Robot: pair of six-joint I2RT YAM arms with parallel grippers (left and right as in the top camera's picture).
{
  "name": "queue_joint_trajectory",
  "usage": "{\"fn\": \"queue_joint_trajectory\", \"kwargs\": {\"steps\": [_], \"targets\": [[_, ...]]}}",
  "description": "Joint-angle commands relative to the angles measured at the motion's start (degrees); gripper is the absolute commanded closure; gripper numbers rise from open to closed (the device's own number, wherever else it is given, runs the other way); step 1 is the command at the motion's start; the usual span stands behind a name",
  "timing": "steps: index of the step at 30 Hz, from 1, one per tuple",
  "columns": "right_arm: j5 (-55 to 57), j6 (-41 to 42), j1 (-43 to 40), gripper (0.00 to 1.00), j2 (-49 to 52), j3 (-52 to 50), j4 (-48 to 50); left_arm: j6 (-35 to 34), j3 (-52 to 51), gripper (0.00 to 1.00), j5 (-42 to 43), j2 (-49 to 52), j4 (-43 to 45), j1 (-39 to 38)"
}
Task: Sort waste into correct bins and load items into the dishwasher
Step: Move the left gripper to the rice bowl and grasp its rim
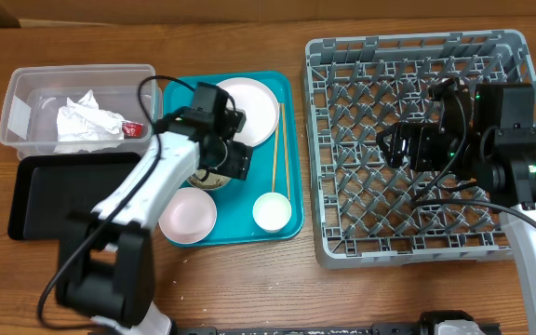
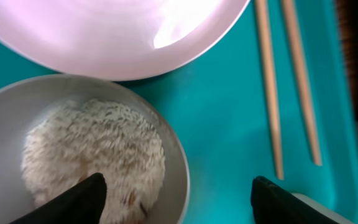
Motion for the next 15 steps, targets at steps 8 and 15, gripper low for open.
{"fn": "queue_joint_trajectory", "kwargs": {"steps": [8,15], "targets": [[0.07,0.15,0.37,0.0,-0.13,1.55,0.72,0.87,-0.55,0.52,-4.15,6.73,1.29,-0.9],[0.07,0.15,0.37,0.0,-0.13,1.55,0.92,-2.93,0.96,0.74,-7.04,6.73,0.07,-1.53]]}}
